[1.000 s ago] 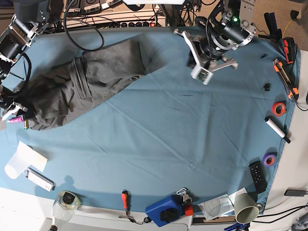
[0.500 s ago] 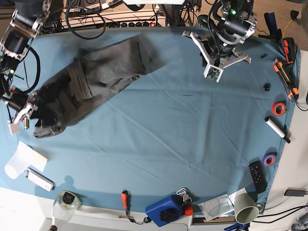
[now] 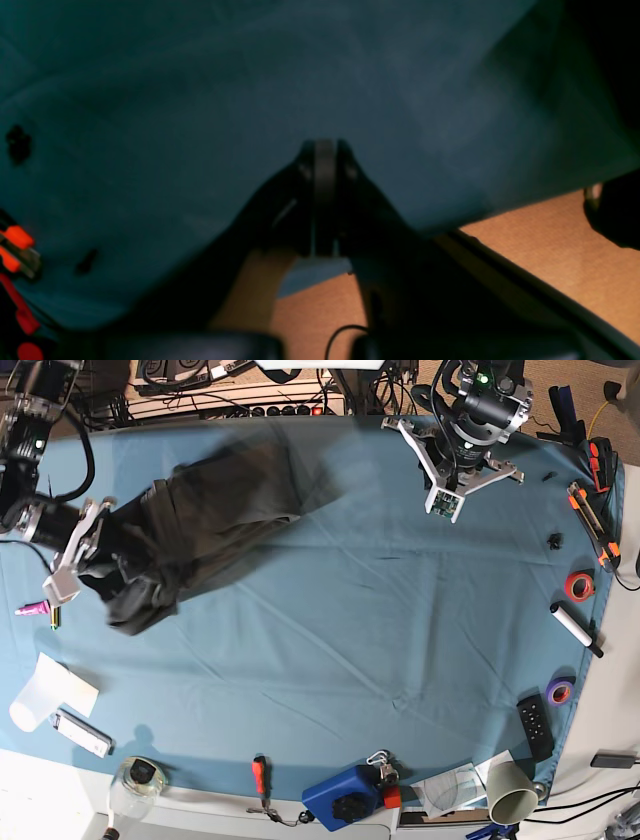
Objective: Fold the T-shirt properly
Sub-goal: 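Lift and roll the bundle with the right gripper toward the left gripper, then continue rolling the grey bundle over itself with the right gripper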
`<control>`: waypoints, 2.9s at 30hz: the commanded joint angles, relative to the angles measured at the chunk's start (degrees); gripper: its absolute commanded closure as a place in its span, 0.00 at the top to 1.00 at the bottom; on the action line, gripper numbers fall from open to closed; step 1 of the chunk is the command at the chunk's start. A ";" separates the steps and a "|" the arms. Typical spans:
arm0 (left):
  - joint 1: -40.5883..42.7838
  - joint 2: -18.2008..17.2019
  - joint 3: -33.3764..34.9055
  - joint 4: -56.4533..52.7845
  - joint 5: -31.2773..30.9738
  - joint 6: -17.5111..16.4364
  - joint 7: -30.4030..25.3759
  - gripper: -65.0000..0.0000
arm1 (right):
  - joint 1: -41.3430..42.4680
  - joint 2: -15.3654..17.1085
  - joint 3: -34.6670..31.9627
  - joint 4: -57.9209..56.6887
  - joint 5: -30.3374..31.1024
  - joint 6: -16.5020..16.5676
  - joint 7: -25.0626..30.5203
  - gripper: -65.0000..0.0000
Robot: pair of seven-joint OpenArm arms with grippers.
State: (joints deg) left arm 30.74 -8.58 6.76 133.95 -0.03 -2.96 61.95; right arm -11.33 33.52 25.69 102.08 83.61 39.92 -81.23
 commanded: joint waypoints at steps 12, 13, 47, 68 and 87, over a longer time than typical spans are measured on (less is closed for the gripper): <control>0.87 0.00 0.07 1.05 0.07 2.56 -0.22 0.00 | -5.05 -1.07 0.48 11.61 1.39 0.08 1.23 0.00; 0.92 0.00 0.07 1.05 0.04 2.56 0.07 0.00 | -5.01 -1.70 0.48 11.58 1.39 0.08 1.23 0.00; 1.18 0.00 0.11 1.05 1.55 2.56 -0.48 0.00 | -5.16 -12.90 -15.19 11.54 -10.56 0.08 1.23 0.13; 1.97 0.02 0.11 1.05 1.55 2.58 -0.74 0.00 | 1.60 -13.05 -1.38 16.74 -10.36 0.08 1.25 0.21; 1.95 0.94 0.11 1.05 1.33 2.56 -1.07 0.00 | -3.56 -12.90 -10.12 13.84 -28.04 0.08 3.10 0.06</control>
State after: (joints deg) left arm 32.49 -7.68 6.76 133.95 1.10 -0.64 61.87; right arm -15.27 19.97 14.98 115.13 54.52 39.94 -79.20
